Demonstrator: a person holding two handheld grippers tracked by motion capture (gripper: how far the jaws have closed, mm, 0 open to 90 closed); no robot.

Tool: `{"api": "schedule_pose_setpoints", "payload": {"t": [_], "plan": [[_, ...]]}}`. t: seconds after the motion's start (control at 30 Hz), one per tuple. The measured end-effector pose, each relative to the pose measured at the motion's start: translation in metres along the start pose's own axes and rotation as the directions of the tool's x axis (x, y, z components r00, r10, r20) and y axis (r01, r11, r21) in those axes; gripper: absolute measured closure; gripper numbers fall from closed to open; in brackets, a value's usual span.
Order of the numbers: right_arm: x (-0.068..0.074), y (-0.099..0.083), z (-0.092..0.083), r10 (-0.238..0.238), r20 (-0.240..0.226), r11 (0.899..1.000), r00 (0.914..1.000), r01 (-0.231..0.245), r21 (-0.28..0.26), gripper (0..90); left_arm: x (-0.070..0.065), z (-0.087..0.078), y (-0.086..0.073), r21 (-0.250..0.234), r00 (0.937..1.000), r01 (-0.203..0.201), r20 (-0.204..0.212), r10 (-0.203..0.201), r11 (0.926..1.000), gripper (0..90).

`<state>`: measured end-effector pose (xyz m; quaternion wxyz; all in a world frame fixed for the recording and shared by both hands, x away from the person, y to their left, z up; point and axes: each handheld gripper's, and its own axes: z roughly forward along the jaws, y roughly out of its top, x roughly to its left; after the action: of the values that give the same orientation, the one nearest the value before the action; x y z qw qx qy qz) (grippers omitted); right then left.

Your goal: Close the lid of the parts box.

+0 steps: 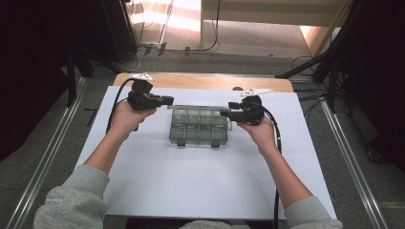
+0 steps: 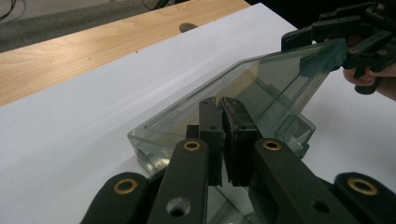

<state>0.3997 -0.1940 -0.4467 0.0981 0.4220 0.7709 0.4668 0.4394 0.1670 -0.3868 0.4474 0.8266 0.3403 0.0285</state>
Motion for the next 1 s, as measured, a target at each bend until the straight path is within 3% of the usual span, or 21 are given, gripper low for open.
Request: {"api": "schedule_pose_setpoints", "payload": {"t": [0.83,1.0], "plan": [[0.000,-0.015,-0.020,0.027,-0.004,0.999,0.9996,-0.027,0.041,44.7,-0.005,0.005,-0.014,-0.003,0.9999,-0.007,0.010,0.007,1.0000,87.1],[0.002,-0.015,-0.027,0.005,0.012,0.999,0.9999,-0.006,0.053,45.9,-0.005,0.005,-0.016,-0.007,1.0000,-0.002,0.007,0.002,1.0000,87.1]]}}
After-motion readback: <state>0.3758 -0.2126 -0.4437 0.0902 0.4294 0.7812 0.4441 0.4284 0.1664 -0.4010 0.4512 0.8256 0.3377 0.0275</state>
